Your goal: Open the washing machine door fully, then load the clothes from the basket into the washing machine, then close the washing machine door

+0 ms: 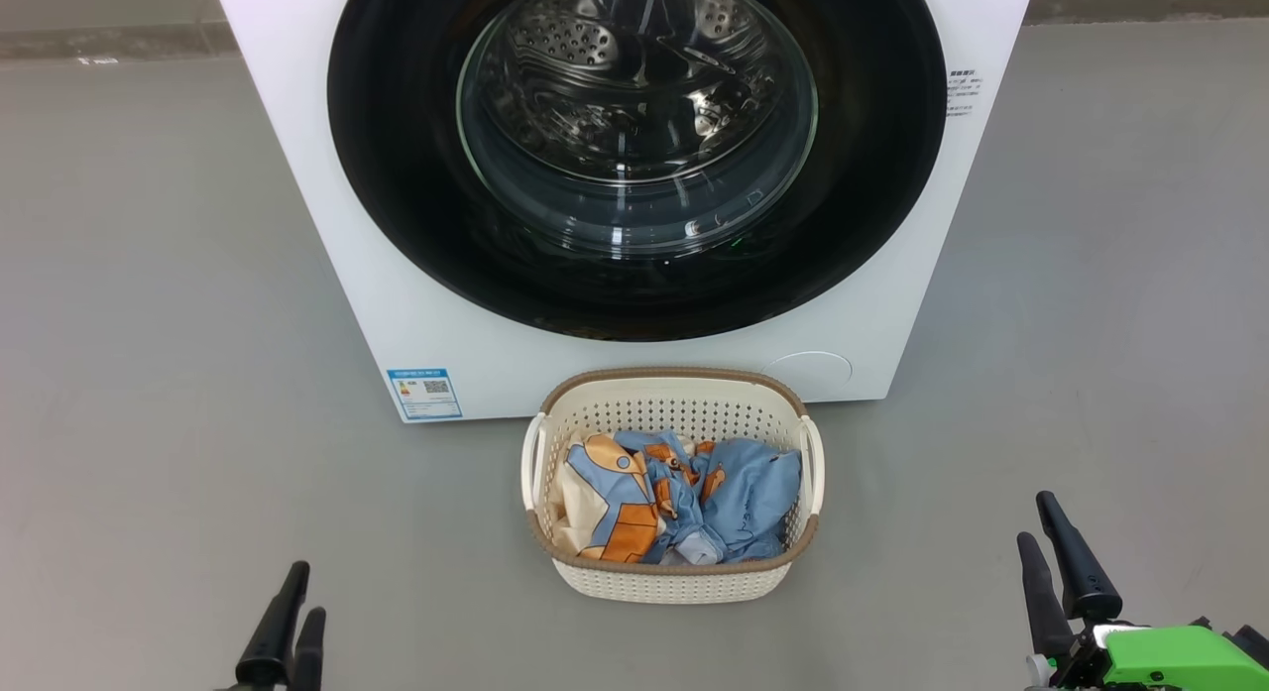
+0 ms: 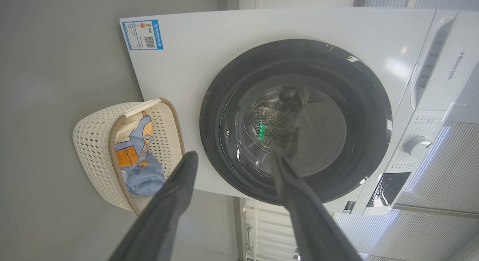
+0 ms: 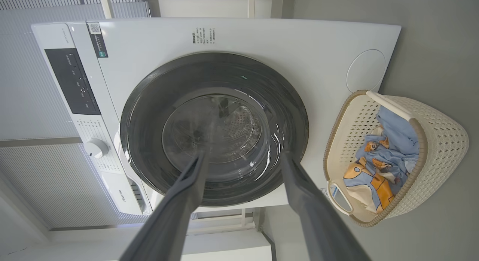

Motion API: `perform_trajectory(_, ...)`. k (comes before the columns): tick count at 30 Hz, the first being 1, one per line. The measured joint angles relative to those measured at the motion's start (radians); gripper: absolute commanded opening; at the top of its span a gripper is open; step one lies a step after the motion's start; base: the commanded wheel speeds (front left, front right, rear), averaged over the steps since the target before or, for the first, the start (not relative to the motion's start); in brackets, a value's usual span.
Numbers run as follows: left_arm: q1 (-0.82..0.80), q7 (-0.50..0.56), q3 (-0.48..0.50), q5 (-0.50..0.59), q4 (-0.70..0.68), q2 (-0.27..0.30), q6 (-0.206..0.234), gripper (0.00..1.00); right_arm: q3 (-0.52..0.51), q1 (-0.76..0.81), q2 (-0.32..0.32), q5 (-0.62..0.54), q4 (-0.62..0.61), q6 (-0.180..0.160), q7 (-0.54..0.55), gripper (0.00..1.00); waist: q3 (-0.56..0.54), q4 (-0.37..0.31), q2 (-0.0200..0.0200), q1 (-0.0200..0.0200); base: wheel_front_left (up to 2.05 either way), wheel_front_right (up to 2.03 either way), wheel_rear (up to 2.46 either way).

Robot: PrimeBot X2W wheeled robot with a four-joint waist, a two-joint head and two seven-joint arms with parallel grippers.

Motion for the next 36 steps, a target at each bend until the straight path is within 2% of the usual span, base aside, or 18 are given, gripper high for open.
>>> perform_trajectory(20, -0.005, -0.059, -0.025, 0.003, -0.054, 0.002, 0.000, 1.00, 0.036, -0.006, -0.001, -0.003, -0.062, 0.000, -0.031, 1.00, 0.002, 0.004, 0.0000, -0.0005, 0.00, 0.00, 0.00)
perform_trajectory(36, -0.012, -0.106, -0.052, 0.087, -0.106, 0.003, -0.001, 1.00, 0.102, -0.020, -0.033, -0.056, -0.123, 0.000, -0.096, 1.00, 0.002, 0.005, 0.0000, -0.0005, 0.00, 0.00, 0.00)
